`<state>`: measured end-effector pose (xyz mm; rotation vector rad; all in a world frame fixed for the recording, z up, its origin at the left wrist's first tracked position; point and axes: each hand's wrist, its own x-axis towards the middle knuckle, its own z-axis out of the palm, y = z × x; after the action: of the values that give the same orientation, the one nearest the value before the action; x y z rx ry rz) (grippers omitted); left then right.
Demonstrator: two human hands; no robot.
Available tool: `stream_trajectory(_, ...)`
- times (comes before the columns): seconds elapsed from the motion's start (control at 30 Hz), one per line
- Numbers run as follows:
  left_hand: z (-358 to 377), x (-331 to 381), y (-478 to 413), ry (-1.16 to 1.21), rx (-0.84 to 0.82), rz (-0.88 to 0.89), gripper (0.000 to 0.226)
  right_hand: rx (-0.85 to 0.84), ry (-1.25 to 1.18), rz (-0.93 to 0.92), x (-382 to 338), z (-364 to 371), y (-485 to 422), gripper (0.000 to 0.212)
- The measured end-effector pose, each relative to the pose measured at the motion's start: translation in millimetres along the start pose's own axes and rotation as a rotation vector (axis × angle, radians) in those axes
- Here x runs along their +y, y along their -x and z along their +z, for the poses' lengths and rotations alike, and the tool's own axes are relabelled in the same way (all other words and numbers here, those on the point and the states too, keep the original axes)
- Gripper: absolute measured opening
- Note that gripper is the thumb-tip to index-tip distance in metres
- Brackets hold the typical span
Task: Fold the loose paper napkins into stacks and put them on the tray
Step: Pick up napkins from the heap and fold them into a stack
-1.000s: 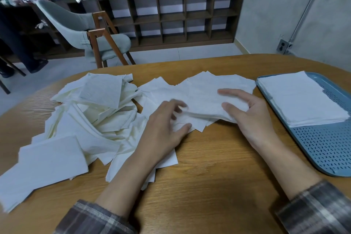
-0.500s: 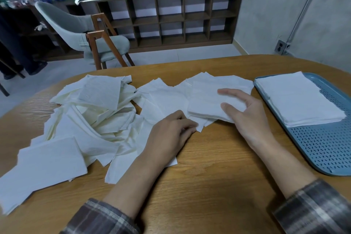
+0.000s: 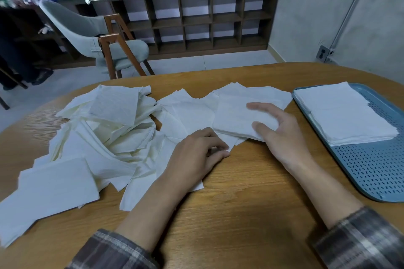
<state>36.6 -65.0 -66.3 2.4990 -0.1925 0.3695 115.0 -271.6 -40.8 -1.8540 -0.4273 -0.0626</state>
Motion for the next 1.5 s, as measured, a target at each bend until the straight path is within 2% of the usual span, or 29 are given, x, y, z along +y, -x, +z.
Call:
stream_trajectory(0.2, 3, 5, 2, -0.103, 0.042, 0.093, 0.007, -0.020, 0.020, -0.022, 0, 1, 0, 0.044)
stream_trajectory(0.3, -2, 9, 4, -0.078, 0.089, 0.152, 0.007, -0.035, 0.038, -0.035, 1, 2, 0, 0.045)
stream_trajectory(0.6, -14, 23, 9, 0.007, 0.389, 0.166, 0.010, -0.047, 0.039, -0.042, 2, 2, 1, 0.045)
stream_trajectory(0.73, -15, 26, 10, 0.012, 0.451, 0.181, 0.009, -0.045, -0.050, -0.095, -4, 0, 4, 0.040)
stream_trajectory(0.9, -18, 26, 10, 0.079, 0.403, 0.070, 0.007, -0.240, -0.073, -0.195, -10, -5, 8, 0.034)
stream_trajectory(1.0, -17, 28, 9, 0.188, 0.384, 0.069, 0.005, -0.304, -0.047, -0.161, -8, 1, 13, 0.025)
stream_trajectory(1.17, -20, 34, 9, 0.326, 0.318, -0.001, 0.005, -0.210, -0.057, -0.106, -6, 8, 11, 0.003)
stream_trajectory(1.27, -25, 30, 8, 0.372, 0.219, -0.073, 0.018, -0.153, -0.130, -0.100, -10, 2, 9, 0.008)
stream_trajectory(1.37, -25, 25, 8, 0.311, 0.115, -0.154, 0.019, -0.072, -0.217, -0.059, -11, -3, 6, 0.007)
stream_trajectory(1.47, -27, 22, 8, 0.286, 0.097, -0.172, 0.014, -0.033, -0.252, -0.021, -11, -4, 5, 0.009)
stream_trajectory(1.5, -27, 20, 7, 0.264, 0.101, -0.156, 0.019, -0.014, -0.268, -0.003, -10, -5, 4, 0.009)
